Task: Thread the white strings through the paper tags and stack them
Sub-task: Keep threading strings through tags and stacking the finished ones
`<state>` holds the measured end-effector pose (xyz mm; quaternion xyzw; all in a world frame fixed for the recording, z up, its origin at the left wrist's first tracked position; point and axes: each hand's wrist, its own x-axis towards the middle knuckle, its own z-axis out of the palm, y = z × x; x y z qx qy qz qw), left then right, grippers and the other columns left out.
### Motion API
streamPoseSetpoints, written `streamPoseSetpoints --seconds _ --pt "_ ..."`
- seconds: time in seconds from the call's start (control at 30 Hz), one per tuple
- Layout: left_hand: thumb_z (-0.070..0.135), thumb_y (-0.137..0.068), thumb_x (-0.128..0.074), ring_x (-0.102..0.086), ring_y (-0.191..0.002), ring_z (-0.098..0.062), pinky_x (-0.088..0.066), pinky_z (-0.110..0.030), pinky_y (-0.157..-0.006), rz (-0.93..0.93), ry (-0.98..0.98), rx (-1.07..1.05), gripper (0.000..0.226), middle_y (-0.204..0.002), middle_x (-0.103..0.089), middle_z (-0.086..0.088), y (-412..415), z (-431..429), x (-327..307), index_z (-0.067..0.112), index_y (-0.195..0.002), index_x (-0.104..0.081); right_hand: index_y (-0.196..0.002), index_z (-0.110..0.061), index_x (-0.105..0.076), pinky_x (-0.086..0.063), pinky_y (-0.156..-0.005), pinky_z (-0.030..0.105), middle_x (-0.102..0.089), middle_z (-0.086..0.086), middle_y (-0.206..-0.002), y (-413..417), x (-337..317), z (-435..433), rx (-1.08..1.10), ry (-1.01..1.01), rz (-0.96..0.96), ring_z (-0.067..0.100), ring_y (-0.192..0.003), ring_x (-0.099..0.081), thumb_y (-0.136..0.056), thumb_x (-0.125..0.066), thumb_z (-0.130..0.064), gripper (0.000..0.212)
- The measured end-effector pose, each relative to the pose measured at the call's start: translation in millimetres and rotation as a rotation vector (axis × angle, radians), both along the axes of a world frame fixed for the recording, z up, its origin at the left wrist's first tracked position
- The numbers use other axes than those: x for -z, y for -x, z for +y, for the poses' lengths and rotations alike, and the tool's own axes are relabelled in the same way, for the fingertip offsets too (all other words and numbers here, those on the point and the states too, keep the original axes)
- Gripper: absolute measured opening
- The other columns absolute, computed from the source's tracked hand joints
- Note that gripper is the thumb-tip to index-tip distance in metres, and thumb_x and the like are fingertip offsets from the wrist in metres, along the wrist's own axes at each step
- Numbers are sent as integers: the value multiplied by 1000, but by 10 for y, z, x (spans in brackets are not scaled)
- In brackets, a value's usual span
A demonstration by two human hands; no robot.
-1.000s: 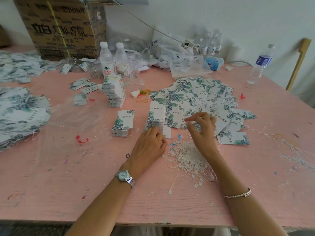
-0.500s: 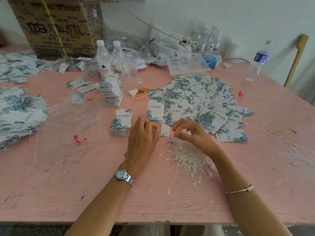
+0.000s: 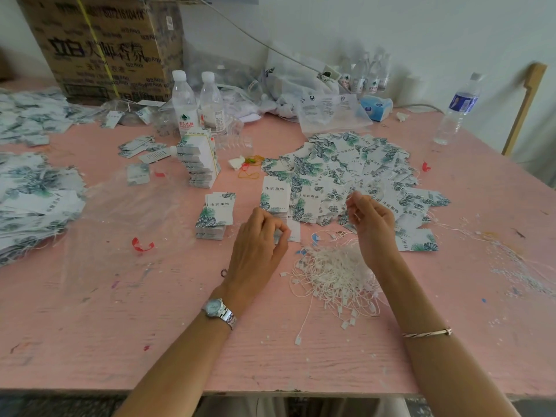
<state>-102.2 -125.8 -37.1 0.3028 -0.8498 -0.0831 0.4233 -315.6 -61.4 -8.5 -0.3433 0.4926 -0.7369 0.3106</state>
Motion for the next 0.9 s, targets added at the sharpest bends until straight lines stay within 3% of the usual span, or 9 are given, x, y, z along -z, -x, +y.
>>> streamPoseSetpoints --seconds 0.17,0.3,0.4,0.5,0.6,0.8,0.9 --pt "25 -99 -53 -51 -81 -16 -48 -28 -70 -82 -58 161 21 -98 -51 -6 22 57 26 6 -97 -63 -85 -9 -68 -39 -68 24 -63 0 -77 11 1 -7 48 26 -153 11 -72 -53 -96 -62 -19 16" --pt "27 -101 -51 -51 -81 -14 -44 -24 -69 -102 -115 245 25 -98 -47 -2 65 108 48 6 -99 -64 -82 -12 -66 -47 -61 22 -64 1 -79 27 -7 -21 -3 82 -376 12 -70 -57 -89 -65 -28 17" --pt "25 -99 -59 -52 -80 -13 -45 -25 -70 -100 -119 298 20 -96 -51 -3 66 113 66 6 -96 -66 -84 -15 -61 -51 -60 22 -62 -2 -74 37 22 -38 -101 115 -425 10 -65 -59 -91 -61 -33 19" --pt "25 -96 -67 -55 -77 -13 -50 -27 -70 -82 -103 333 20 -92 -55 -1 64 106 73 6 -94 -73 -74 -19 -52 -38 -55 19 -40 -7 -59 22 37 -29 -258 63 -284 8 -52 -38 -96 -56 -32 26" --pt "31 -98 -61 -56 -73 -13 -52 -31 -68 -43 -50 299 29 -90 -59 -1 69 103 72 6 -97 -75 -68 -17 -39 -29 -51 15 -20 -3 -61 -50 24 -2 -361 -78 -11 10 -51 -19 -96 -57 -36 39" --pt "27 -99 -58 -52 -72 -6 -54 -32 -66 132 -31 188 24 -96 -57 3 45 84 37 17 -119 -67 -68 -21 -66 -20 -42 17 -28 -6 -52 -218 4 49 -550 -244 242 8 -45 -18 -89 -65 -31 23" --pt "22 -97 -65 -56 -71 -14 -54 -36 -62 143 4 210 16 -96 -58 -1 52 86 43 13 -109 -69 -74 -18 -71 -20 -41 18 -31 -5 -50 -253 14 54 -610 -274 315 9 -43 -19 -90 -67 -26 18"
